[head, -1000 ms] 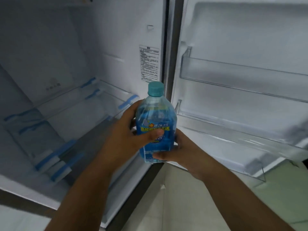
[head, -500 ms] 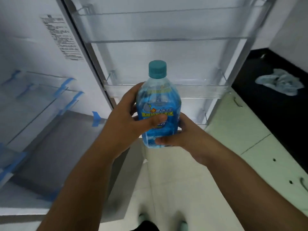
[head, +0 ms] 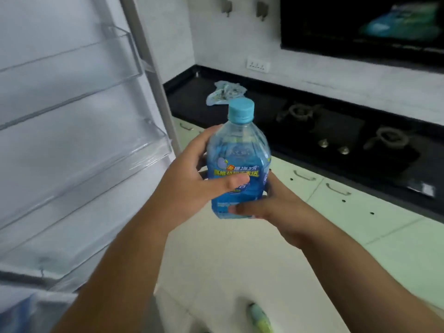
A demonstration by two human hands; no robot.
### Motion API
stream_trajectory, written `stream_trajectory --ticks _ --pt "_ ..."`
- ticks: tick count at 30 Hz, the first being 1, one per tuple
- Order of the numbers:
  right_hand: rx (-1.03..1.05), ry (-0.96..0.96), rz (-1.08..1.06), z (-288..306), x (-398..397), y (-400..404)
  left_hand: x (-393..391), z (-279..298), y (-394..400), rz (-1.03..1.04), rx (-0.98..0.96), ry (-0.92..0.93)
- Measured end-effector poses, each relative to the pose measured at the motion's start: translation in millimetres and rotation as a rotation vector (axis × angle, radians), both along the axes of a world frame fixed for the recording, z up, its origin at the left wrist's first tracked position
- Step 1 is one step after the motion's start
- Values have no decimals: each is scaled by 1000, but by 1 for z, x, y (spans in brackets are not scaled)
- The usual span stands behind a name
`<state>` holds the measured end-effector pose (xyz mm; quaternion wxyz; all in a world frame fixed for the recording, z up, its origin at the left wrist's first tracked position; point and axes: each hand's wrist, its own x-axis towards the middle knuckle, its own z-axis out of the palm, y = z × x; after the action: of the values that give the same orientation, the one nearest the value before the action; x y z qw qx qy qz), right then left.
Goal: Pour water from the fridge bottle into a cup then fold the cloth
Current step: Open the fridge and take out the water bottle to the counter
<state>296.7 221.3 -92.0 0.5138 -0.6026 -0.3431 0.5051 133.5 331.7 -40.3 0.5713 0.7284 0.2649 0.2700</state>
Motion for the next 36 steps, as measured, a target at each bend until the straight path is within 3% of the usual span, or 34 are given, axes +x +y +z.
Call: stream_trajectory --ticks 9,19,25,36 --pt "-66 34 -557 -24 22 -138 106 -29 -66 -567 -24 12" --pt "-21 124 -991 -31 85 -294 245 -28 -207 -970 -2 58" --pt "-7 118 -1079 -33 149 -369 324 -26 -284 -1074 32 61" --pt "-80 90 -1176 -31 251 -461 452 -32 -370 -1234 -80 71"
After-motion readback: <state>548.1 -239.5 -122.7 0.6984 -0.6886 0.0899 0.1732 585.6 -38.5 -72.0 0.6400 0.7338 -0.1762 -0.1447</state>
